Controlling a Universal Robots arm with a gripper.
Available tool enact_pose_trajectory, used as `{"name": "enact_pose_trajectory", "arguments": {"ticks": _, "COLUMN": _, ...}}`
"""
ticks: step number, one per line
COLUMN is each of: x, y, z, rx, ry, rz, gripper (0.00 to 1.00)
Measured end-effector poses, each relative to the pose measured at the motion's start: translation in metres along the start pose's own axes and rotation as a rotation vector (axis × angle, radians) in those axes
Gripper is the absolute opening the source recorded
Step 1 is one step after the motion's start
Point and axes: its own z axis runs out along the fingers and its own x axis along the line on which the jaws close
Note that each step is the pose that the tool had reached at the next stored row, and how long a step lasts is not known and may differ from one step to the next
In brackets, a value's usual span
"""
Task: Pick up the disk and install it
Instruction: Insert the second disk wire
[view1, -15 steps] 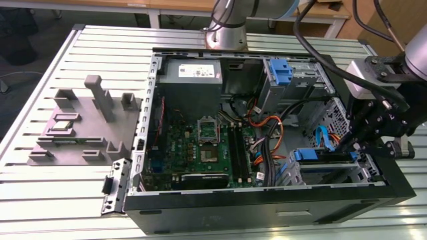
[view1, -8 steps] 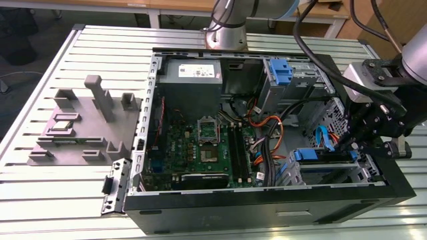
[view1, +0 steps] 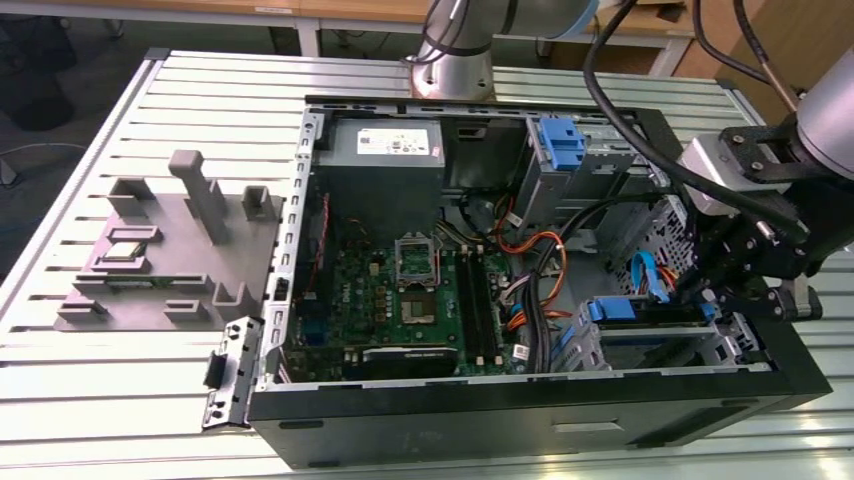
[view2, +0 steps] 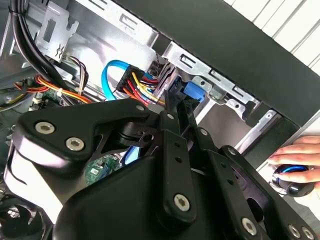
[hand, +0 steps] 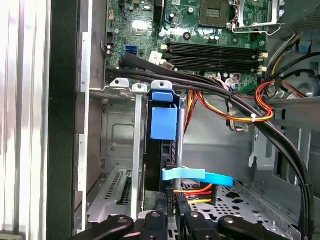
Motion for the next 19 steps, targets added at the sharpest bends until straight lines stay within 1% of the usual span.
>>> {"name": "enact_pose_trajectory", "arguments": {"ticks": 5, "x": 0.0007, "y": 0.0024, "z": 0.0017, "rx": 0.006, "ry": -0.0003, "rz": -0.004, "gripper": 0.21}}
{"name": "enact_pose_trajectory", "arguments": {"ticks": 13, "x": 0.0008, "y": 0.0033, "z": 0.002, "rx": 0.0076, "ry": -0.0007, "rz": -0.005, "gripper": 0.21}}
{"name": "enact_pose_trajectory", "arguments": {"ticks": 16, "x": 0.0006, "y": 0.0032, "z": -0.0003, "rx": 0.0076, "ry": -0.0004, "rz": -0.005, "gripper": 0.21}}
{"name": "enact_pose_trajectory", "arguments": {"ticks": 19, "x": 0.0006, "y": 0.0031, "z": -0.0005, "rx": 0.008, "ry": -0.0002, "rz": 0.0, "gripper": 0.21}}
